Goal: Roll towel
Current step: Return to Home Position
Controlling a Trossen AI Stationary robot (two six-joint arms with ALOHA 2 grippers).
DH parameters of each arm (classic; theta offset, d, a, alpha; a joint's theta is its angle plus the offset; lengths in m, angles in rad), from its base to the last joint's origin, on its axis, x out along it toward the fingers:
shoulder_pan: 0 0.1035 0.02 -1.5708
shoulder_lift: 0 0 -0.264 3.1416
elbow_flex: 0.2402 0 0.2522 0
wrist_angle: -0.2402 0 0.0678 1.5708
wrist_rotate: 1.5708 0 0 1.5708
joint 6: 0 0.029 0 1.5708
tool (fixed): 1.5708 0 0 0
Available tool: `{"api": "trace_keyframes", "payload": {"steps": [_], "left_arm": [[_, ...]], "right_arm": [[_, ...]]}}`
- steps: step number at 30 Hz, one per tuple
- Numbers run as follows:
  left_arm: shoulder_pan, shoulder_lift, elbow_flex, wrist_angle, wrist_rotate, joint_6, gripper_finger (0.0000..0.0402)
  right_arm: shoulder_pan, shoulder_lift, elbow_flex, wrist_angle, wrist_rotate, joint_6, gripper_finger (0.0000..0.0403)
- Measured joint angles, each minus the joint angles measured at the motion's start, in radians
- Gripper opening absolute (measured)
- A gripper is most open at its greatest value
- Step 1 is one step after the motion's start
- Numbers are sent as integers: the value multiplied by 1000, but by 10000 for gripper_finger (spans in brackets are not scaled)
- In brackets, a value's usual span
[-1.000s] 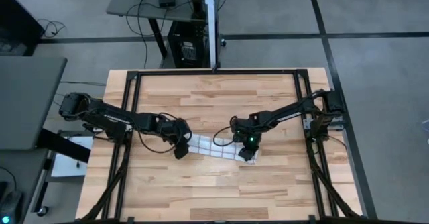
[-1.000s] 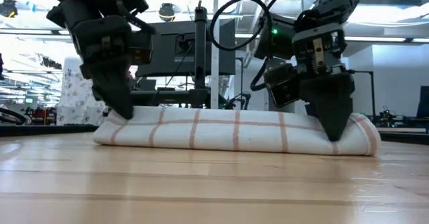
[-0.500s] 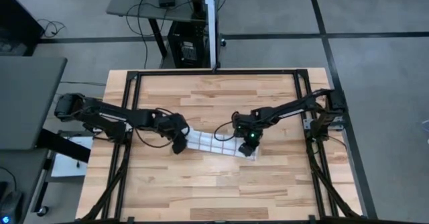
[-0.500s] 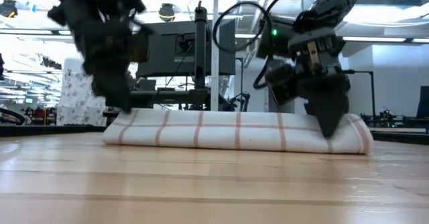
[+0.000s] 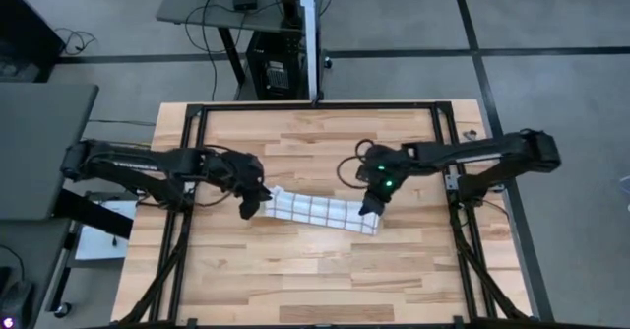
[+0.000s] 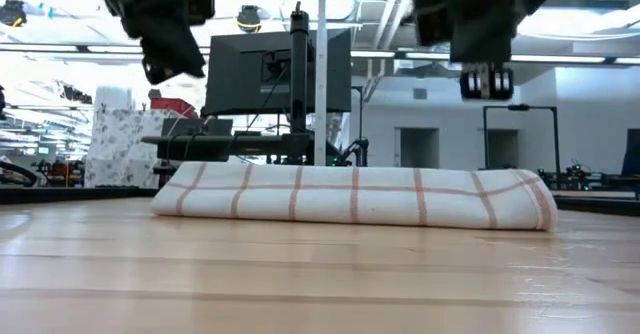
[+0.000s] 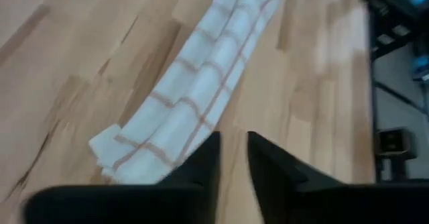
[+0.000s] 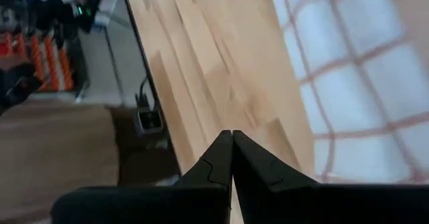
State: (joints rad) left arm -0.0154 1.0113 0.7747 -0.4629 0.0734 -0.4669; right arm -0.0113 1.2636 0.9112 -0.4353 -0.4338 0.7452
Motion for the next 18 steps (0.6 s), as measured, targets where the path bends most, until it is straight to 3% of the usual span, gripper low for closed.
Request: {"api": "trace_keyframes", "payload": {"steps": [3, 8, 12, 16, 18], "left_arm": [[0, -34, 6, 23, 4, 20, 10], [0, -73, 6, 79, 109, 101, 1], [1, -89, 6, 84, 73, 148, 1], [1, -98, 6, 49, -64, 141, 1], [1, -96, 6, 58, -83, 132, 1]], "right_arm": [[41, -99, 0, 3, 149, -49, 0], [83, -273, -28, 76, 411, -204, 0], [37, -504, -186, 249, 460, -262, 0], [-7, -729, -298, 231, 501, -152, 0], [-19, -813, -341, 214, 501, -122, 0]]}}
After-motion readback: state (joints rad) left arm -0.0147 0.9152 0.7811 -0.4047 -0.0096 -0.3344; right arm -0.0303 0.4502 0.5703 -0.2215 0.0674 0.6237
